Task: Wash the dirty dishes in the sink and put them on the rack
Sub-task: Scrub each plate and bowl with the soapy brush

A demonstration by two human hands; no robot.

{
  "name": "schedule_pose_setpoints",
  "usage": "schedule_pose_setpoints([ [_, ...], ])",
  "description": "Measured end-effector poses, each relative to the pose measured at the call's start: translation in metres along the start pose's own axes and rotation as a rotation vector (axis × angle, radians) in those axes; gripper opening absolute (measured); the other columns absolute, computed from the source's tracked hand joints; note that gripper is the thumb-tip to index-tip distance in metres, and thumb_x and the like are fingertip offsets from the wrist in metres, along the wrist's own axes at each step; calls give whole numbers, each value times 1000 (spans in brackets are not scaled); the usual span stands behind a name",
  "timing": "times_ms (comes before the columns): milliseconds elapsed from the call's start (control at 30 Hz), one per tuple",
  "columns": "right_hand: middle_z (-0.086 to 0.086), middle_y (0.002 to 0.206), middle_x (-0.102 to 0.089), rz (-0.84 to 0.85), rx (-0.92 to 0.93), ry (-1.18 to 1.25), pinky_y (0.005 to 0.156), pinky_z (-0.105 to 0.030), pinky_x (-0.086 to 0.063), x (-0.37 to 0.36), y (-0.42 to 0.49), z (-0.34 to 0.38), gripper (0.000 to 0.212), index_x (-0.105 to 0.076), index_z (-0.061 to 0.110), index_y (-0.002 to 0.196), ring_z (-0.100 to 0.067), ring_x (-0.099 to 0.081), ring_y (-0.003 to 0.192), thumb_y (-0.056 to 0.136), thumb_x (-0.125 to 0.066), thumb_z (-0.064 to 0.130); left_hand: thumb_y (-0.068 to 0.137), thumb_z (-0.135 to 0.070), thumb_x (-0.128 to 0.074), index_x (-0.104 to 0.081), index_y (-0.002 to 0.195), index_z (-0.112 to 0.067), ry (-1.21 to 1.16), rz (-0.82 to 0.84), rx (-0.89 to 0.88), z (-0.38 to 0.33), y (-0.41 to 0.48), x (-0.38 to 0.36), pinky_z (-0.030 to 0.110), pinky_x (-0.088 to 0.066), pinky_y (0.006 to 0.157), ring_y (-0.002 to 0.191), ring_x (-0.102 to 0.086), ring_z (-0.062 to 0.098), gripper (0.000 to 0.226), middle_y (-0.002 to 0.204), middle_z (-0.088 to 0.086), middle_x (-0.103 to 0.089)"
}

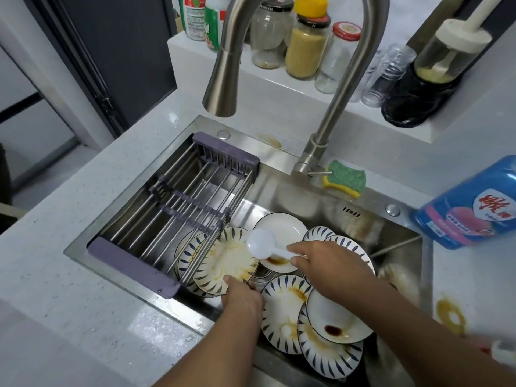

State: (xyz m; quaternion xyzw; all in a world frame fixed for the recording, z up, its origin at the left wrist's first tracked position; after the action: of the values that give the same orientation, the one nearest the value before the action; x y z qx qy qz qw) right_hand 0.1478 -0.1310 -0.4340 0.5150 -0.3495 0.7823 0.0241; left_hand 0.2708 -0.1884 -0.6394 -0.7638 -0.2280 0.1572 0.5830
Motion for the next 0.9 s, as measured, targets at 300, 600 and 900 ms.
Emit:
schedule_pose_setpoints([
  [300, 11, 113, -69, -76, -36, 30, 82, -32, -47, -16, 6, -8, 35, -56, 43, 137, -14, -61, 105, 104, -44, 43, 70, -82, -44, -61, 131, -17, 125, -71, -16, 25, 125, -1, 36, -49, 82, 105, -64, 21, 91, 130, 2, -67],
  [600, 12, 116, -69, -68, -55, 63, 77, -31, -42, -22, 7, -16, 37, -55, 43, 139, -11, -59, 102, 104, -43, 43, 106, -46, -44, -54, 128, -6, 78, -14, -50, -11, 24, 5, 26, -43, 42, 69, -59, 16, 47, 129, 11, -66],
  [900, 11, 100, -69, -57, -48, 105, 78, -33, -52, -31, 12, -23, 35, -57, 41, 136, -11, -60, 90, 103, -44, 42, 111, -35, -24, -38, 153, -7, 1201, 31, -397, -32, 1, 7, 32, -35, 116, 145, -37, 30, 52, 156, 19, -38],
])
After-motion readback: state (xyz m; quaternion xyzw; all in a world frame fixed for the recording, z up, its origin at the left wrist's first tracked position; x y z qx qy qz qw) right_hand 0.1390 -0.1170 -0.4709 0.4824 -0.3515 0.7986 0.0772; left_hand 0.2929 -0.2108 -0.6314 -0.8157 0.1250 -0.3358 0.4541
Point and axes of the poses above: each hand's wrist, its own y-axis towards the middle knuckle, its own x-axis out of the back of the hand, z = x × y, the point moved 2 cm from there along y, towards the middle knuckle
